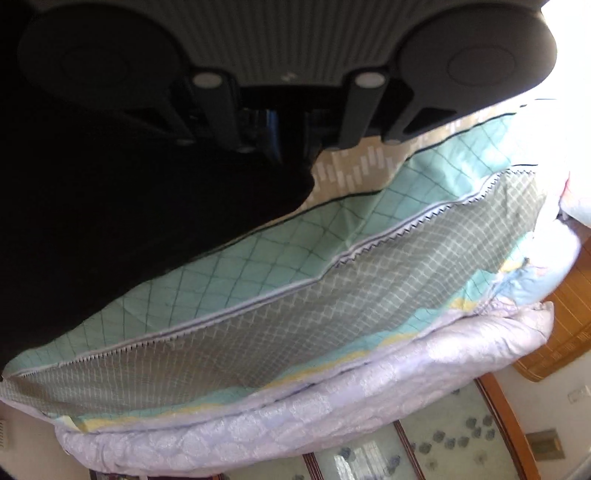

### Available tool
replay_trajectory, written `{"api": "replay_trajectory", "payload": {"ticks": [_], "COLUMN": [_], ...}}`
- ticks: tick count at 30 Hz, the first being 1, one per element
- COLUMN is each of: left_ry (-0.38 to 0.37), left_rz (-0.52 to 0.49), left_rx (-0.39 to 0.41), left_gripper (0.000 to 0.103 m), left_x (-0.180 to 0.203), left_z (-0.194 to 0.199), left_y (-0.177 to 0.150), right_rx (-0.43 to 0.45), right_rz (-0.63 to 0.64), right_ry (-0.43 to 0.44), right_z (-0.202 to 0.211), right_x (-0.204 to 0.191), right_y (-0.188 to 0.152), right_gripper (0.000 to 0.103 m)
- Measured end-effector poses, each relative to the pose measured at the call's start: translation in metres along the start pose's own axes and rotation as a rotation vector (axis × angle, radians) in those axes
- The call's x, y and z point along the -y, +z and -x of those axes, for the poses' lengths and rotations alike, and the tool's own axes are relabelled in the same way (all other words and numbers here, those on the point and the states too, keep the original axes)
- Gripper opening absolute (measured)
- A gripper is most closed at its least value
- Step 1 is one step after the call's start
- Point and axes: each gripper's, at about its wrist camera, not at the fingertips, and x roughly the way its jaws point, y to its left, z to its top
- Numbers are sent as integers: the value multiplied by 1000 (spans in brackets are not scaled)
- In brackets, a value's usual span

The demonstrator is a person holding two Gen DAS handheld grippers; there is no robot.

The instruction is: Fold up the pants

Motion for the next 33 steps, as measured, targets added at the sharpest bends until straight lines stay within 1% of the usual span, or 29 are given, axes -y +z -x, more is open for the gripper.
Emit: {"api": "replay_trajectory", "payload": {"ticks": [1,3,5,7,9,11,12,13,15,19,21,23,24,25,26,27,28,29,30,31,32,33], "left_ry": [4,7,11,13,10,11,7,0,-19,-78,-100,-133,-151,-152,-150,-155,-149,-151,-165,-184,-201,-210], "left_rz": [16,49,69,74,79,81,84,83,99,142,159,200,215,214,210,210,222,243,269,303,333,366], "left_rx": [20,70,112,146,183,203,210,197,210,194,158,95,47,7,-24,-48,-65,-71,-65,-43,-21,0], "left_gripper": [11,11,11,11,11,11,11,11,11,11,11,11,11,11,13,16,17,18,19,21,22,24], "left_x": [-2,-9,-11,-10,-5,1,5,9,16,29,38,47,53,59,64,66,67,65,61,56,50,41], "left_z": [10,35,68,102,140,173,190,206,239,287,300,303,299,294,288,284,281,283,288,297,305,311], "left_y": [1,4,4,1,-10,-27,-37,-47,-72,-130,-161,-192,-207,-219,-230,-238,-245,-249,-250,-254,-255,-256], "right_rx": [1,45,94,118,144,165,169,172,179,189,186,182,169,149,118,74,29,4,29,42,61,99], "right_rz": [-9,-79,-109,-139,-146,-148,-163,-183,-220,-303,-343,-380,-389,-391,-396,-417,-456,-507,-563,-613,-638,-635], "right_ry": [7,42,77,115,145,174,191,209,239,299,342,362,356,332,302,263,220,206,266,290,273,243], "right_z": [3,21,48,80,117,154,171,189,220,275,296,310,311,309,303,294,284,277,276,279,284,293], "right_x": [5,22,41,63,83,107,123,137,169,249,290,329,345,357,369,381,393,403,415,421,424,423], "right_y": [1,3,6,7,3,-5,-10,-16,-32,-81,-113,-153,-173,-193,-212,-230,-247,-262,-272,-277,-278,-276], "right_gripper": [10,10,10,10,10,10,10,10,10,10,10,10,10,10,11,15,15,12,13,13,18,25]}}
